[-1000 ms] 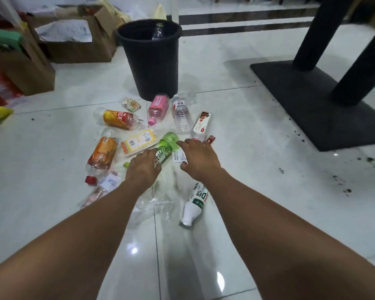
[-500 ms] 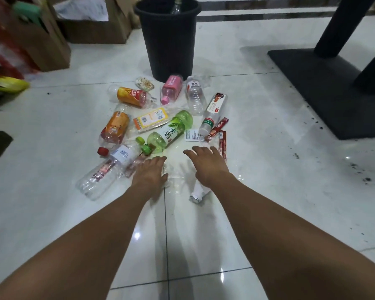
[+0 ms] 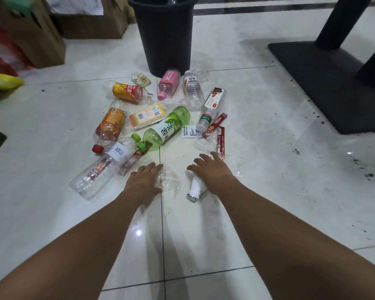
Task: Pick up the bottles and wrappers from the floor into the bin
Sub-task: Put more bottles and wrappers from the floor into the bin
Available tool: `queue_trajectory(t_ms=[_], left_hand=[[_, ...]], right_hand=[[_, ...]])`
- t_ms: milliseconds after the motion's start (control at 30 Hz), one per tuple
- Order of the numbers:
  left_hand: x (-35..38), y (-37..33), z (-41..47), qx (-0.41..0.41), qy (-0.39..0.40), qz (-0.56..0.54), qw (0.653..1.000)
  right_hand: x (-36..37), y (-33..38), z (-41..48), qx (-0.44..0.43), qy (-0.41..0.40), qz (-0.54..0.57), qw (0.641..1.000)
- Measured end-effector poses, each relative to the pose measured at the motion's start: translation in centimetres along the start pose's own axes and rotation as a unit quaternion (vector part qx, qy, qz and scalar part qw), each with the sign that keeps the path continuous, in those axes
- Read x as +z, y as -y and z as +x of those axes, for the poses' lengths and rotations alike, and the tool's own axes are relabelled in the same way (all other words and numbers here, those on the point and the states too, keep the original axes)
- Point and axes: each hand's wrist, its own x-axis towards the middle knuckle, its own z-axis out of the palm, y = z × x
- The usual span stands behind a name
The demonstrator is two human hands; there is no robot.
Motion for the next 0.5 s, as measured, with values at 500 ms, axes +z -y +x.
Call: queue_trajectory(t_ms=[500], left_hand=[[0.8, 0.1, 0.2, -0.005, -0.001, -0.045, 0.999]], right_hand=[[1.4, 1.6, -0.1, 0.001, -0.019, 0.002, 1.0]])
